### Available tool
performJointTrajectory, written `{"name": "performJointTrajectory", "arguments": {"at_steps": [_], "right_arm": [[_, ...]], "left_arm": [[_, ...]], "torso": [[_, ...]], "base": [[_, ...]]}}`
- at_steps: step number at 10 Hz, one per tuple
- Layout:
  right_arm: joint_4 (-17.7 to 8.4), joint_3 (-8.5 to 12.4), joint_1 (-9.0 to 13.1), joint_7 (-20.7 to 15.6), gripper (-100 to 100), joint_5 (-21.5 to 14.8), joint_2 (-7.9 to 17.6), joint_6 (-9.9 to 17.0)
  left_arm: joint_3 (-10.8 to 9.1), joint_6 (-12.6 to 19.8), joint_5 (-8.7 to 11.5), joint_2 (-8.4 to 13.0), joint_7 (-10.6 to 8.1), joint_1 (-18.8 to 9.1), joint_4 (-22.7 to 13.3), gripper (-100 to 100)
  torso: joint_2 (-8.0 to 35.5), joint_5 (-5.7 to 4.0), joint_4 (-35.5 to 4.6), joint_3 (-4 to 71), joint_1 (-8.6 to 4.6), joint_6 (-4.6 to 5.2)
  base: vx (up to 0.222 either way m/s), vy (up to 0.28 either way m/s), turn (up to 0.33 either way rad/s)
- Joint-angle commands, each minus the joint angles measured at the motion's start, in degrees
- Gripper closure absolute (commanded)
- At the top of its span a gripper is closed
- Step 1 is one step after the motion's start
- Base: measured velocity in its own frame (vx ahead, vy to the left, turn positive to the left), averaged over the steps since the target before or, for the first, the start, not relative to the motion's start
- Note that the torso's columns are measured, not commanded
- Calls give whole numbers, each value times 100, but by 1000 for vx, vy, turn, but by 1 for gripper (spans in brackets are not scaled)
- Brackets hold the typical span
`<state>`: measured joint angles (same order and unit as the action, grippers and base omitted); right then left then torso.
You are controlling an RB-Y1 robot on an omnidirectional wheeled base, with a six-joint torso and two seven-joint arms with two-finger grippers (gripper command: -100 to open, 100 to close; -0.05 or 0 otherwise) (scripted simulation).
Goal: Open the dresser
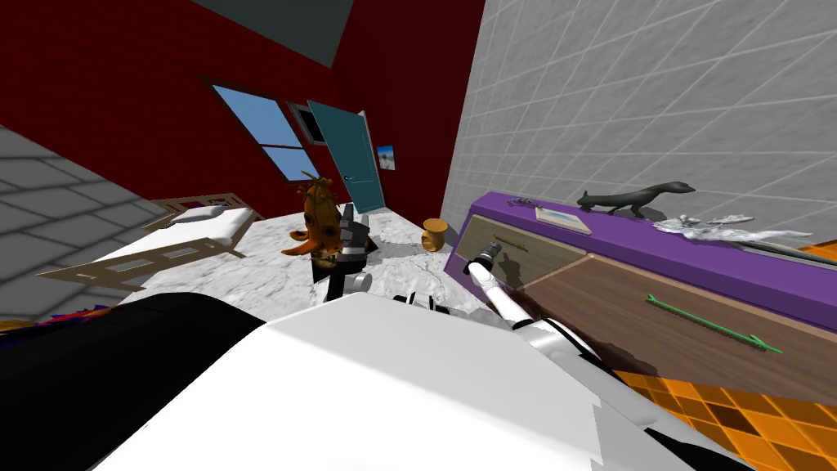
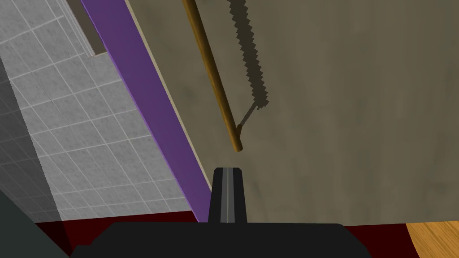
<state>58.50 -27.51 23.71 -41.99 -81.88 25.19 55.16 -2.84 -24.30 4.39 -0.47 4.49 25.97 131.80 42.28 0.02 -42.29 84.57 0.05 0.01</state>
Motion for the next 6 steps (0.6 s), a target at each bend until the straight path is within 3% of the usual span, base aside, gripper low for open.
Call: {"name": "performJointTrajectory", "arguments": {"at_steps": [1,2,3,4,6], "right_arm": [[79,-121,-15,-78,100,390,258,190],[39,-237,6,-30,100,593,499,337],[39,-237,6,-30,100,674,499,337],[-1,-354,28,18,100,871,740,485],[21,-342,1,10,100,876,707,470]], "left_arm": [[1,0,0,0,0,-1,0,0],[0,0,0,0,0,0,0,0],[0,0,0,0,0,-1,0,0],[0,0,0,0,0,0,0,0],[0,0,0,0,0,0,0,0]], "torso": [[4,1,-1,-2,5,-5],[-1,-1,0,0,-8,3],[1,-3,1,0,-9,-3],[0,-3,0,0,-12,1],[-2,0,1,1,-2,2]], "base": [[-70,42,120],[-82,42,218],[-79,29,123],[-96,51,225],[-53,37,50]]}}
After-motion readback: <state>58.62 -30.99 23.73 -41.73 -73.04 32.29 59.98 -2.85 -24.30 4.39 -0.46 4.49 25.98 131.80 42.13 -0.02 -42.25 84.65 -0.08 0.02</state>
